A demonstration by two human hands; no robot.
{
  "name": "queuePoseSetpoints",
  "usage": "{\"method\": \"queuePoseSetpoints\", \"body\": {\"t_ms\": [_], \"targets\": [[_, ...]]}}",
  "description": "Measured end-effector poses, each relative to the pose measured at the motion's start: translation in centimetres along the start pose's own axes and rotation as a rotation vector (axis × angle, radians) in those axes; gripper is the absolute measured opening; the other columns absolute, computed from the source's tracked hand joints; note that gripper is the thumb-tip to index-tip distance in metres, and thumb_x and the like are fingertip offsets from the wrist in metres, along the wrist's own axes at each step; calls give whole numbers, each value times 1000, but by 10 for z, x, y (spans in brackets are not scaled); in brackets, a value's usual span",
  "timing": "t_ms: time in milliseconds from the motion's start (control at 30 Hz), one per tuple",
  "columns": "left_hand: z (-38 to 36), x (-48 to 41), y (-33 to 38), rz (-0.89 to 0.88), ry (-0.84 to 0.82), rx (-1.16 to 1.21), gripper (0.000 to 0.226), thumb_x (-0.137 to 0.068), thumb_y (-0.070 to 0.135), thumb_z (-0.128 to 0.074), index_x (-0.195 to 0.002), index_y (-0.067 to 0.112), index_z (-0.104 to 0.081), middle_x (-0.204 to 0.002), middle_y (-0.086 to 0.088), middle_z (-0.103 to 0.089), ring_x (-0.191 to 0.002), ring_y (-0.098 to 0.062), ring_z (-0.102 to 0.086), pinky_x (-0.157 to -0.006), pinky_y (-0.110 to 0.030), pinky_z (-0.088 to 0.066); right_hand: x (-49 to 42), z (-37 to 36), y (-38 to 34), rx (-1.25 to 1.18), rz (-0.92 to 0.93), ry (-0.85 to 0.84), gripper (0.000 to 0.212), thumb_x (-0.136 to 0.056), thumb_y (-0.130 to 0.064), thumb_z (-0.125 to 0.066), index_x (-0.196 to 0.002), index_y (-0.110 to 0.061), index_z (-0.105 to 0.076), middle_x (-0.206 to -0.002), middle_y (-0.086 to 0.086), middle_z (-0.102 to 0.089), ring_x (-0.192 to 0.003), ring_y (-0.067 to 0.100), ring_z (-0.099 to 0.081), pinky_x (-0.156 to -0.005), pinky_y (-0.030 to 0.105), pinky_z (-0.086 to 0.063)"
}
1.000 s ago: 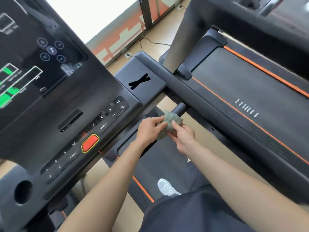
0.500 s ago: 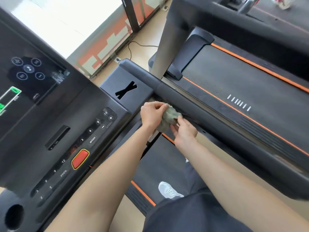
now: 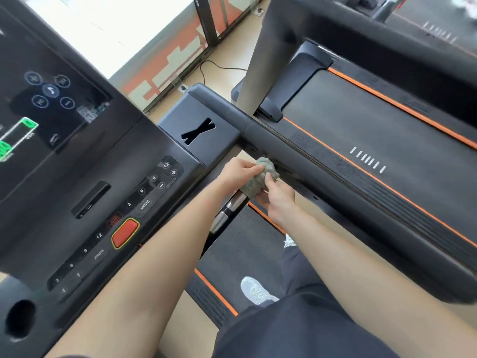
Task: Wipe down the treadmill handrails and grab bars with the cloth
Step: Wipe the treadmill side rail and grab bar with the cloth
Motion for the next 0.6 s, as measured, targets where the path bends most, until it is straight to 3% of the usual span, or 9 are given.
{"method": "queuePoseSetpoints", "body": {"t_ms": [100,200,300,400,500,600], "targets": [[5,13,-20,13,5,-95,49,-84,65,-65,-91,20,-80,-77,-2,-72,-70,-18,-61,-71,-36,-53,6,0,16,20,-18,-23,26,-100,-24,-62,-116,-6,-71,-109,12,-75,-96,25,-74,-88,41,-60],[13,34,-41,18,-2,-100,58,-76,74,-61,-93,22,-80,-77,-7,-72,-65,-11,-53,-66,-38,-51,19,-2,33,65,-47,-66,24,-100,-24,-62,-114,-7,-71,-106,12,-76,-93,26,-75,-86,39,-60],[26,61,-60,10,7,-110,41,-88,55,-68,-85,17,-80,-62,2,-53,-52,-9,-39,-56,-30,-36,41,-6,55,133,-86,-116,18,-100,-21,-63,-110,-9,-70,-100,10,-75,-81,20,-74,-68,28,-59],[39,93,-88,-7,24,-122,35,-93,41,-70,-62,26,-73,-53,10,-42,-48,-6,-30,-52,-28,-30,60,-10,84,164,-134,-201,23,-100,-18,-62,-118,-5,-67,-103,13,-75,-81,20,-74,-65,26,-58],[47,125,-120,-6,36,-146,25,-93,39,-70,-74,26,-76,-50,10,-46,-47,-4,-35,-53,-27,-32,76,-14,114,214,-169,-258,23,-99,-15,-62,-120,-4,-67,-106,13,-75,-91,23,-74,-71,28,-58],[52,153,-148,12,93,-230,28,-86,53,-67,-90,29,-81,-72,6,-68,-68,-10,-60,-66,-34,-48,92,-19,139,283,-195,-309,24,-99,-13,-62,-120,-1,-66,-108,16,-75,-94,25,-74,-69,28,-59]]}}
Point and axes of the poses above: each hand's wrist, its own x-axis away from the middle knuckle, its own z-axis out of the back of the hand, y = z × x, the point moved 2 cm from there along -x, towards the middle knuckle
